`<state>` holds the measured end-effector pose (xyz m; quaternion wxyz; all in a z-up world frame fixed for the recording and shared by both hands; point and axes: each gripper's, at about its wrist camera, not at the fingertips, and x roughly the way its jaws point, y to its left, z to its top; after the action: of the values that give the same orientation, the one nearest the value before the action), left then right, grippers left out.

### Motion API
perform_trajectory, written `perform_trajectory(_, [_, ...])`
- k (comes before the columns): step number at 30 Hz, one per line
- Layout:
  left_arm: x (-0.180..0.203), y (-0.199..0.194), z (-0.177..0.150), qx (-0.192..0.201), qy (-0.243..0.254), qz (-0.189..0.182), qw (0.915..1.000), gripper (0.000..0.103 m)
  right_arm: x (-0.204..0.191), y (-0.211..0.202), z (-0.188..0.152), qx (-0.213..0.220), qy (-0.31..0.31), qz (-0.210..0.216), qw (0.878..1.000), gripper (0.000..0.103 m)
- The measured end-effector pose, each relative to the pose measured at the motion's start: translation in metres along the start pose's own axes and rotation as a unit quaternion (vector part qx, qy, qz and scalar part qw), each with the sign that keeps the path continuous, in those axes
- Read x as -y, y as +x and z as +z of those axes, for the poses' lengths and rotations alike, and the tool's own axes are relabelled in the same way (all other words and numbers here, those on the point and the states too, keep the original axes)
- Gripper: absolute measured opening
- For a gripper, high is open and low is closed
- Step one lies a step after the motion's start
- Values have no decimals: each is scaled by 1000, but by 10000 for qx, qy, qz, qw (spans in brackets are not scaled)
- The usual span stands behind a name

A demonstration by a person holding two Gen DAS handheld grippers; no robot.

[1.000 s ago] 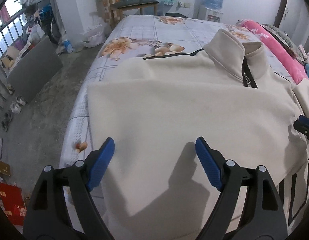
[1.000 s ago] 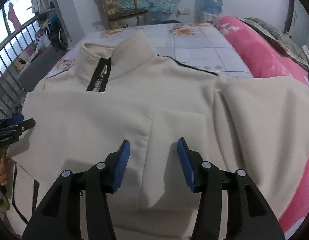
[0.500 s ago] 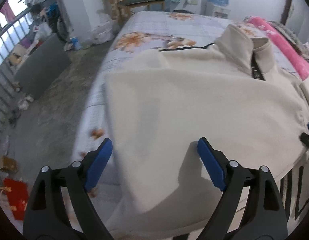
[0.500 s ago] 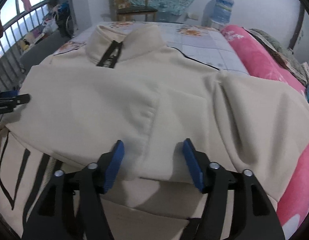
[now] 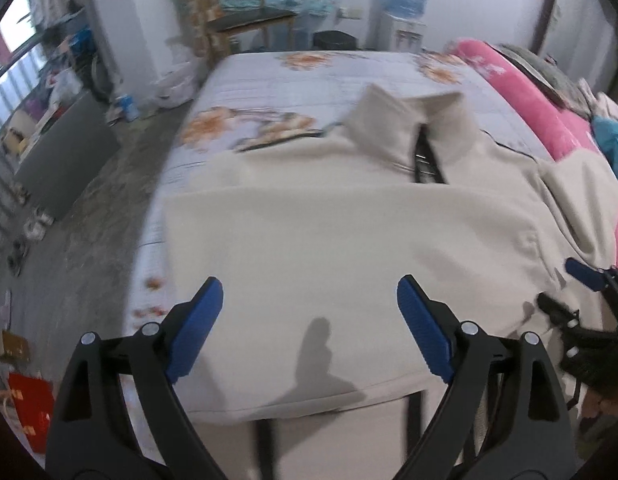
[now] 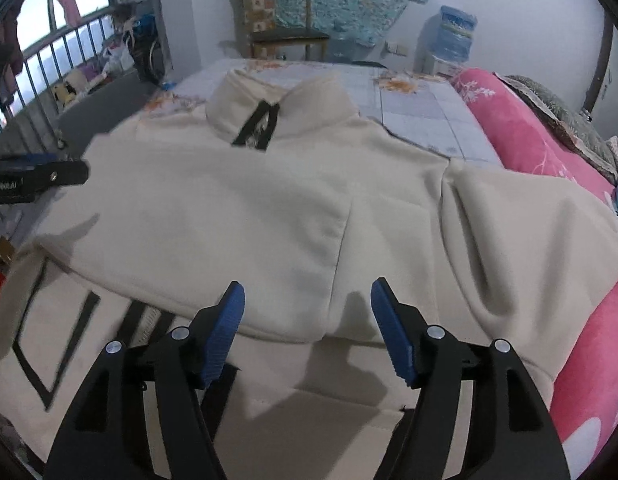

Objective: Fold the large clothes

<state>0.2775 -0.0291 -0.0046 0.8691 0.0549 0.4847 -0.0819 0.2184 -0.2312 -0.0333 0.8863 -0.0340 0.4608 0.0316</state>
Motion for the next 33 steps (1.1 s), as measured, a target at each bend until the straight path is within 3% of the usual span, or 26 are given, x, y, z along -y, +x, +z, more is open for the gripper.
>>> perform_trajectory(2, [19,7,-1,-47,93,-75,9999,85,0,8,-7,-150,-4,-81,9999,64])
perform_trajectory(10, [68,26,-10,-86,380,-333,9987,85,21,-18,-19,-20,311,-271,9991,66])
perform_trajectory(15, [83,41,-19,-100,647,-122,9978,85,31,-15,-28,-225,367,-314,9986,66])
perform_trajectory(20, [82,44,-26,28,635,-34,9980,90,51,-44,-30,-110,711,235,9971,66])
perform_trajectory(27, [73,48,-29,-13,346,-115,9993,96,124,-89,-27,64,1354,474,9896,66])
perform_trajectory(33, [71,49,-33,156,343,-193,9991,96,219,-88,-31,-32,2022,-274,9790,66])
